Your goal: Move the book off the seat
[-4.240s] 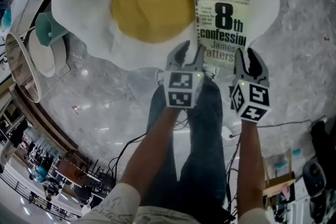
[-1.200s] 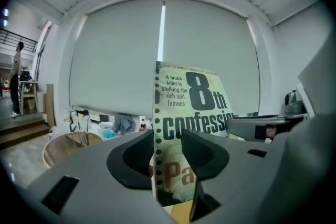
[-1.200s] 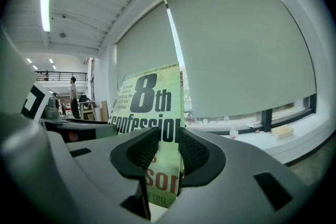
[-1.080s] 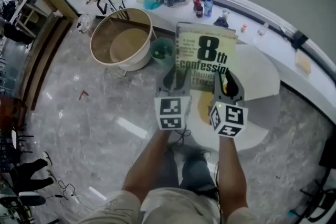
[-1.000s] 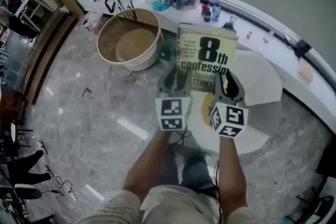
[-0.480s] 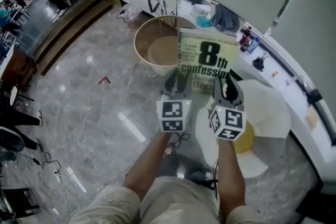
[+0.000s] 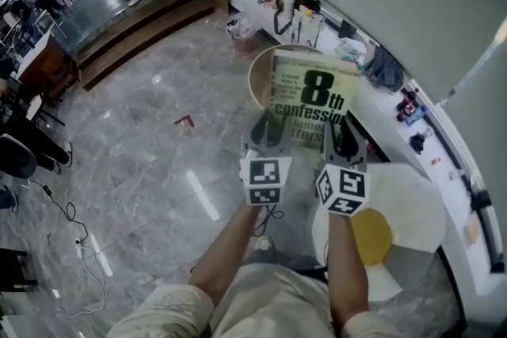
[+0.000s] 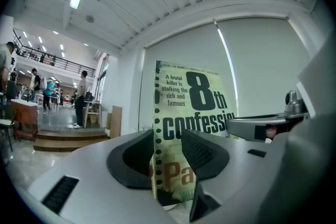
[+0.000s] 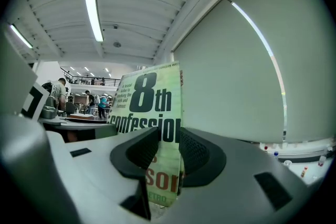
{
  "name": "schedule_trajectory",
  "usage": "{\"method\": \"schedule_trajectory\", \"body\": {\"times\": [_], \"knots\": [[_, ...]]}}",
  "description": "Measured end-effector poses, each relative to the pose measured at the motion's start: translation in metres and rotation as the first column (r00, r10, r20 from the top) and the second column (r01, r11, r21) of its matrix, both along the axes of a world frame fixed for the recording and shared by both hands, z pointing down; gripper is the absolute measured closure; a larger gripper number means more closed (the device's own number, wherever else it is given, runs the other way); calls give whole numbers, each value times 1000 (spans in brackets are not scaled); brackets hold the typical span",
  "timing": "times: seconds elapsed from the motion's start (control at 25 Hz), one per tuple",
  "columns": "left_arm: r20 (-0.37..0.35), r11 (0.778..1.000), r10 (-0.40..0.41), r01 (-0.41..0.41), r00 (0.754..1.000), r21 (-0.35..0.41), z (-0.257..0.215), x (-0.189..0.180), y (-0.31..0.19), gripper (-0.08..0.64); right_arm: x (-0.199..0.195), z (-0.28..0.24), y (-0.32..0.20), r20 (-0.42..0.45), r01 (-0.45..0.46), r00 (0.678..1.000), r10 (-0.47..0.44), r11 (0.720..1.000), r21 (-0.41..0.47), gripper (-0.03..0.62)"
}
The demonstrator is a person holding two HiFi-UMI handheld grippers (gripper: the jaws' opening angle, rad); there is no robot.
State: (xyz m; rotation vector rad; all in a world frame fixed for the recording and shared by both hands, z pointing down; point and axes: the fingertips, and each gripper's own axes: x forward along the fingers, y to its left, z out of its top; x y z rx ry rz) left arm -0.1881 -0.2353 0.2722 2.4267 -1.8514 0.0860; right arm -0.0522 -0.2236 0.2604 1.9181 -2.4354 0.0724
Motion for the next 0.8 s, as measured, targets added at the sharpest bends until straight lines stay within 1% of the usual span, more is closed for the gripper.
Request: {"method": "schedule_trajectory", "body": {"times": [0.16,0.44,0.6,0.8], "knots": [[-5,999,-37,37,999,-1,-1,-25,-13,390,-25,0,-19,-3,36,999,-36,999,-4,476],[6,997,-79,79,997,-10,5,-37,-61,390,-36,7,-72,14,74,997,-74,997,-14,476],[18,995,-99,100,995,-23,11,-34,-101,390,-32,16,-115,24,94,995,-94,995,-29,476],[25,991,-123,124,992,-53,22,-16,-159,390,-15,26,-177,28,123,992,-121,991,-59,476]]}}
